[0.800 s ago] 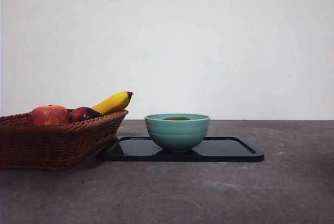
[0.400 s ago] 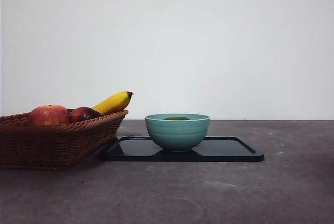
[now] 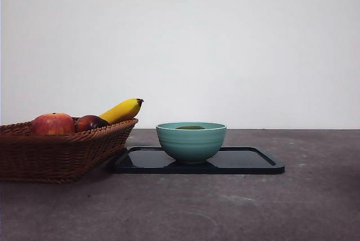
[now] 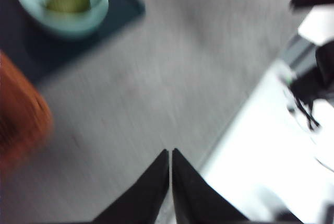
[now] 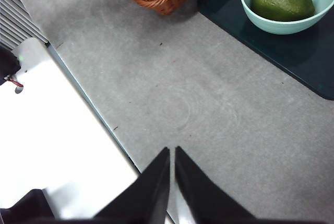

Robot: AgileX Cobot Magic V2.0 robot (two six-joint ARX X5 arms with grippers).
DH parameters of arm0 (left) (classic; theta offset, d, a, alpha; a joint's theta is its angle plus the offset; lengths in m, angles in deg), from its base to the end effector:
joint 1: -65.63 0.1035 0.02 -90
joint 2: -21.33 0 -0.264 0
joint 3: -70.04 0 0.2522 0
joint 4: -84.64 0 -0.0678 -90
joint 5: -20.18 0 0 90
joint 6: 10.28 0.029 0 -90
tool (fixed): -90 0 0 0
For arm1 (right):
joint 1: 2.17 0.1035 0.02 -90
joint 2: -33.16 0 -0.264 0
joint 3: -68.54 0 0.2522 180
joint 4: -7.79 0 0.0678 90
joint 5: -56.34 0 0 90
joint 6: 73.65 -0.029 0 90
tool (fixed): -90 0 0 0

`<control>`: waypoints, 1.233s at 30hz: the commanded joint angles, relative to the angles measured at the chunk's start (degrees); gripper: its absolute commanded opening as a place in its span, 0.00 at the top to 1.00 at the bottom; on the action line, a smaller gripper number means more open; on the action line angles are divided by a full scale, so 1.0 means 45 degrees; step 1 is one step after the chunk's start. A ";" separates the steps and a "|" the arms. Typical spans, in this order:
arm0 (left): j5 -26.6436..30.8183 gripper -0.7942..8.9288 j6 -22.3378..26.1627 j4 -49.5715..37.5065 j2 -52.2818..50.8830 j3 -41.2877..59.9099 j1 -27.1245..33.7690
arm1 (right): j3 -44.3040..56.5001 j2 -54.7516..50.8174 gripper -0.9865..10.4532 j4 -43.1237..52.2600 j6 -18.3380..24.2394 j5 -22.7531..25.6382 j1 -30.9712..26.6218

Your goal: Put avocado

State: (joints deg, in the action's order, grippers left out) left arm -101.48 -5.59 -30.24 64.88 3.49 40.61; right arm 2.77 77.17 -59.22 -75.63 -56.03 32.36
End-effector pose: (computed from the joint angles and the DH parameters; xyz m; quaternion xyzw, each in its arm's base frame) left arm 0.1108 -0.0685 0.3219 0.0128 0.3403 -0.4573 0.8215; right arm 0.1016 0.0833 0.3132 -0.0267 0.3901 0.4331 0.8122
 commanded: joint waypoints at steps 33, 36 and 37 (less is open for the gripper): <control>0.5853 0.91 0.0699 -1.1322 -0.9194 1.0846 0.5644 | -0.0087 0.0087 0.91 0.0151 -0.0126 -0.0029 0.0112; 0.5858 0.91 0.0699 -1.1302 -0.9418 1.1375 0.5654 | -0.0087 0.0087 0.91 0.0151 -0.0126 -0.0029 0.0112; 0.5858 0.91 0.0699 -1.1302 -0.9491 1.1521 0.5654 | -0.0087 0.0087 0.91 0.0151 -0.0126 -0.0029 0.0112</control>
State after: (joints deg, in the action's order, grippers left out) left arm -75.47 -2.16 -79.64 22.41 54.44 65.90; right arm 2.77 77.17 -59.20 -75.63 -56.01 32.36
